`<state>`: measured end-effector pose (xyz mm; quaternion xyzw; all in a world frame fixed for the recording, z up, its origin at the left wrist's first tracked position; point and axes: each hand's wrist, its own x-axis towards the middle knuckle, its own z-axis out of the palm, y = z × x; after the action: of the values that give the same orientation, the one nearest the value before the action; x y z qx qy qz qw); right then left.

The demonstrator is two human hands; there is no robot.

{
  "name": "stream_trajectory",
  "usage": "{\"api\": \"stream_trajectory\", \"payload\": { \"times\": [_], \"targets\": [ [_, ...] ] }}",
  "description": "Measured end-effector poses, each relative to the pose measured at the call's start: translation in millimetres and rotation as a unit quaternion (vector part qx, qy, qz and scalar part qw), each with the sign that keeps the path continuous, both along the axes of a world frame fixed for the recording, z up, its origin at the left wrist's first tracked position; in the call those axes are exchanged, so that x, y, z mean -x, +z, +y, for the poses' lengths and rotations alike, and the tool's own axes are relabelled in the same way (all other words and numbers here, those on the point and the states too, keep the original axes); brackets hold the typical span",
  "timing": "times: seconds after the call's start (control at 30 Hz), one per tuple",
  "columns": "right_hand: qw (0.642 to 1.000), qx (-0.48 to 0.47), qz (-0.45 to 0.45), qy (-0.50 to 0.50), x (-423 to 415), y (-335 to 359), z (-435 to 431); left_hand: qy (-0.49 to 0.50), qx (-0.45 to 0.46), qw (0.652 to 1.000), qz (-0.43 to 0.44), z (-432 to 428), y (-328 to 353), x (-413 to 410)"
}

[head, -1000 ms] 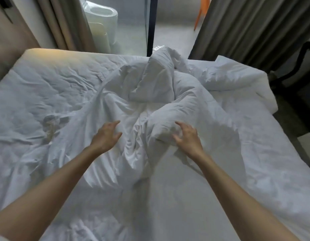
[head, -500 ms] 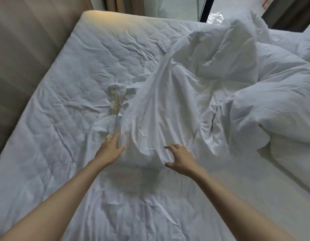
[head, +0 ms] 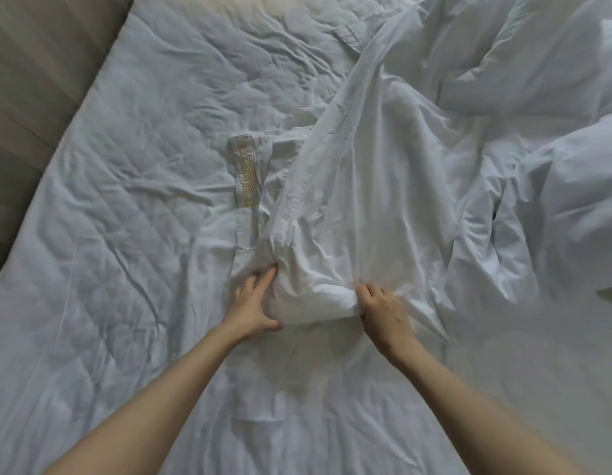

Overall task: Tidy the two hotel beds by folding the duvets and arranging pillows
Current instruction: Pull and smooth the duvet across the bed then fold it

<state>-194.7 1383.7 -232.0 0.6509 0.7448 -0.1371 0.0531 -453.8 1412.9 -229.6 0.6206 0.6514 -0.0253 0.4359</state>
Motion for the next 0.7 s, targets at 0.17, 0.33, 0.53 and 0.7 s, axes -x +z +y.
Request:
{"api": "stream_trajectory", "payload": {
  "times": [0.17, 0.33, 0.53, 0.7],
  "targets": [
    [0.987, -0.017, 0.142, -0.076, -11, 39, -4, -0.022, -0.037, 0.998, -0.037, -10, 5, 9],
    [0.952, -0.121, 0.248, -0.134, -20, 128, 2, 0.082, -0.177, 0.979, -0.053, -7, 52, 3],
    [0.918, -0.188, 0.29, -0.193, -41, 235, 13, 0.172, -0.315, 0.923, -0.142, 26, 155, -20],
    [0.9, -0.245, 0.286, -0.218, -59, 297, 18, 0.261, -0.23, 0.91, -0.226, 49, 239, -53]
  ]
}}
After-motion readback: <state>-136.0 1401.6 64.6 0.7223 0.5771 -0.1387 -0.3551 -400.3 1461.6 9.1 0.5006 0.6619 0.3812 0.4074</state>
